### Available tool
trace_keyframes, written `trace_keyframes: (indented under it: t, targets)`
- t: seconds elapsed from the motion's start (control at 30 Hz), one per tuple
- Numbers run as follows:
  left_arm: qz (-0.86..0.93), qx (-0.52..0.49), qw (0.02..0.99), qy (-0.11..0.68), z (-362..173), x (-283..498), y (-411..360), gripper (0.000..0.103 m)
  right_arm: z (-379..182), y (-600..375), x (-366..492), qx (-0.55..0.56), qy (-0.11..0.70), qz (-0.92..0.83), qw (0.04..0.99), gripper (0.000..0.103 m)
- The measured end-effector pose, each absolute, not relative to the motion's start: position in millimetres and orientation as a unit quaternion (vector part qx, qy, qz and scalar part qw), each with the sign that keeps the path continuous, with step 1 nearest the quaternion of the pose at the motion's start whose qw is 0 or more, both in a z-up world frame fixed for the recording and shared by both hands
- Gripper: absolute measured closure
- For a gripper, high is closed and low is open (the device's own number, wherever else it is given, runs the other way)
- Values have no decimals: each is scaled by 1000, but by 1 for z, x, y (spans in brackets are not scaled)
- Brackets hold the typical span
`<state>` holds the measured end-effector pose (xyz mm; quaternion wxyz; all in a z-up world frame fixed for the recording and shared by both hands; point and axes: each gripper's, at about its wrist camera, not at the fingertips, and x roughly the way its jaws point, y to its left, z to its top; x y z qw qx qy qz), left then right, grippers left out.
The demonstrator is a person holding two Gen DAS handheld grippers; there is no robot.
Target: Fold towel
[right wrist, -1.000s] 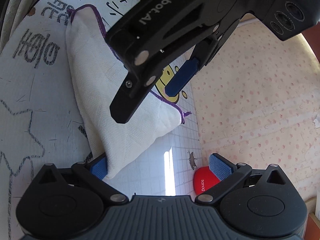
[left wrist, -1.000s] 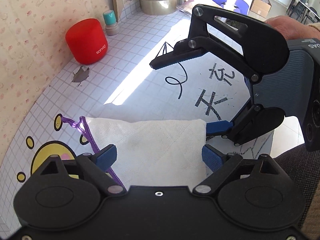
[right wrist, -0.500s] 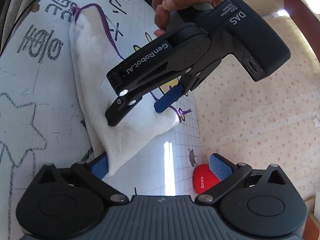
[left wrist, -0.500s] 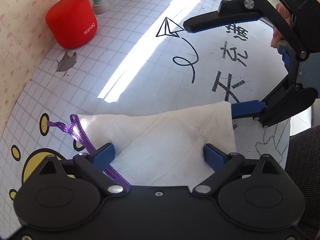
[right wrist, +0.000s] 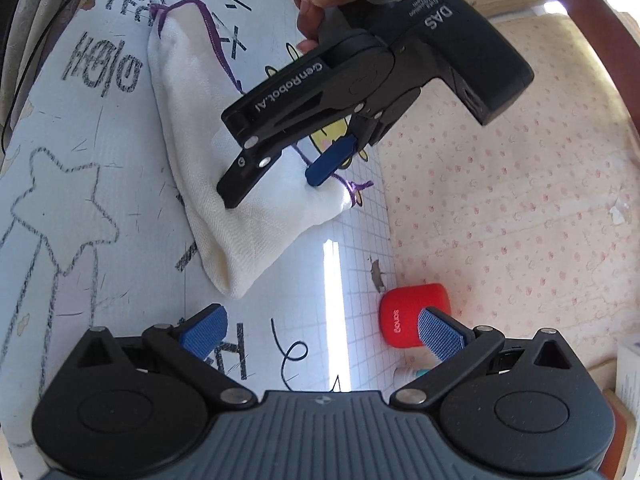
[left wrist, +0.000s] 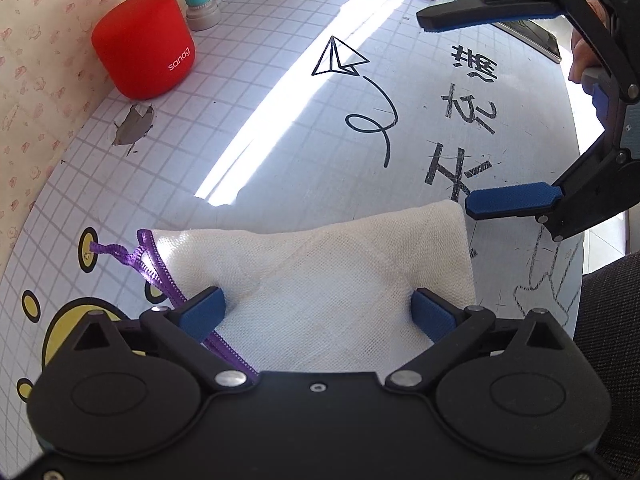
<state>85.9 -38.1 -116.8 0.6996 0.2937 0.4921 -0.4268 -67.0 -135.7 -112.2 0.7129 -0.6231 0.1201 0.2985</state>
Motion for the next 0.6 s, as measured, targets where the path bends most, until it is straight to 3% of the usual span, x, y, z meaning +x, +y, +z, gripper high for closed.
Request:
trace_keyframes:
  t: [0.6]
  targets:
    - [-421,288,705,493,-118,86,-39,1,-108,-126,-55,-592,132,299,737,1]
